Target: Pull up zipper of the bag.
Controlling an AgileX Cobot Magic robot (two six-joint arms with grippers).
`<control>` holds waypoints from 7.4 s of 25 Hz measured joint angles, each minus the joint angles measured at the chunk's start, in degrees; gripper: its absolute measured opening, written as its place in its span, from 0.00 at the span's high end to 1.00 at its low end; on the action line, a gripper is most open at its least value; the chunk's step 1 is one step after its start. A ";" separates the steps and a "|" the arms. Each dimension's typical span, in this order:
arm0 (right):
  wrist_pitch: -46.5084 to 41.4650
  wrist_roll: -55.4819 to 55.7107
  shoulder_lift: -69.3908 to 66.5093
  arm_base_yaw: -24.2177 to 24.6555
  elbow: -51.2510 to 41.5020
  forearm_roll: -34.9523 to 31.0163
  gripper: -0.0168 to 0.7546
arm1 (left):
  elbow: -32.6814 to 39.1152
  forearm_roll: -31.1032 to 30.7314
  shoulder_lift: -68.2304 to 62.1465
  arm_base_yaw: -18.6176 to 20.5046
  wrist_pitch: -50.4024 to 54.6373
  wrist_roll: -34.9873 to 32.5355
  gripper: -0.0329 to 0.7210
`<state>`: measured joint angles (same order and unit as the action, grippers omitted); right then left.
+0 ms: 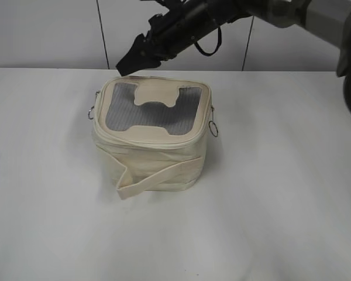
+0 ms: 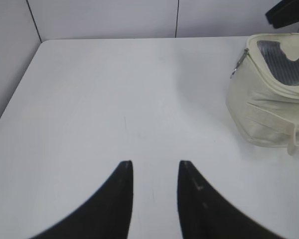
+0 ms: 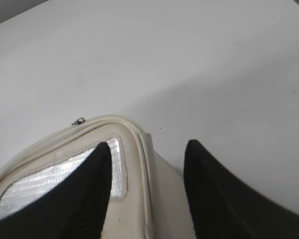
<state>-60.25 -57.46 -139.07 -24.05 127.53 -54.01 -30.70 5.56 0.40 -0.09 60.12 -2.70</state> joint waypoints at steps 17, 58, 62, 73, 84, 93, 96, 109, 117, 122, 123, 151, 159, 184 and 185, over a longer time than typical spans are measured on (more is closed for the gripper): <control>-8.44 7.63 -5.72 -1.67 7.82 7.95 0.89 | -2.09 3.56 -12.30 0.00 -5.97 -8.31 0.64; -8.84 7.73 -5.82 -1.67 7.82 6.80 0.91 | -21.84 66.23 -95.69 -15.08 -42.55 -95.67 0.36; -8.84 7.80 -5.82 -1.67 7.82 6.80 0.91 | -23.48 66.26 -97.73 -15.08 -42.21 -95.67 0.43; -8.84 8.97 -5.82 -1.67 7.82 6.80 0.91 | -23.54 52.60 -97.61 -15.08 -38.98 -86.95 0.97; -8.67 11.83 -5.82 -1.67 7.82 6.55 0.91 | -17.93 39.96 -85.25 -15.26 -29.38 -71.55 0.97; -8.37 15.01 -5.82 -1.67 7.82 6.55 0.91 | -14.84 39.28 -84.96 -19.57 -17.56 -67.46 0.97; -8.43 15.12 -5.82 -1.67 7.82 6.50 0.91 | -14.84 41.74 -84.92 -25.91 -21.52 -67.25 0.97; -8.45 17.71 -5.28 0.18 7.82 6.05 0.71 | -14.56 46.22 -84.51 -35.66 -28.38 -57.99 0.71; -8.93 24.82 -0.50 11.10 7.22 5.78 0.52 | -16.29 39.60 -76.54 -22.88 -20.06 -52.86 0.48; -8.76 19.93 7.65 18.57 -10.41 -0.08 0.58 | -30.57 37.91 -83.02 -16.78 -16.34 -52.63 0.51; -8.05 17.13 11.09 20.12 -17.44 -2.18 0.59 | -35.24 38.19 -86.27 -16.16 -14.76 -53.36 0.51; 21.87 -43.69 39.14 16.77 -84.66 -39.45 0.38 | -89.15 36.12 -132.84 -24.19 9.92 -59.59 0.59; 32.97 -51.56 36.53 8.63 -82.99 -44.16 0.38 | -89.15 35.95 -132.84 -24.25 10.58 -59.35 0.91; 34.96 -61.04 30.16 7.23 -74.47 -38.31 0.69 | -89.15 35.95 -132.84 -24.25 10.58 -59.28 0.91; 34.60 -59.62 30.16 6.96 -74.47 -36.68 0.82 | -89.15 35.95 -132.84 -24.25 10.58 -59.28 0.91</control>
<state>-25.65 -117.09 -108.91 -17.09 53.06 -90.69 -119.85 41.51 -132.44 -24.35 70.70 -61.98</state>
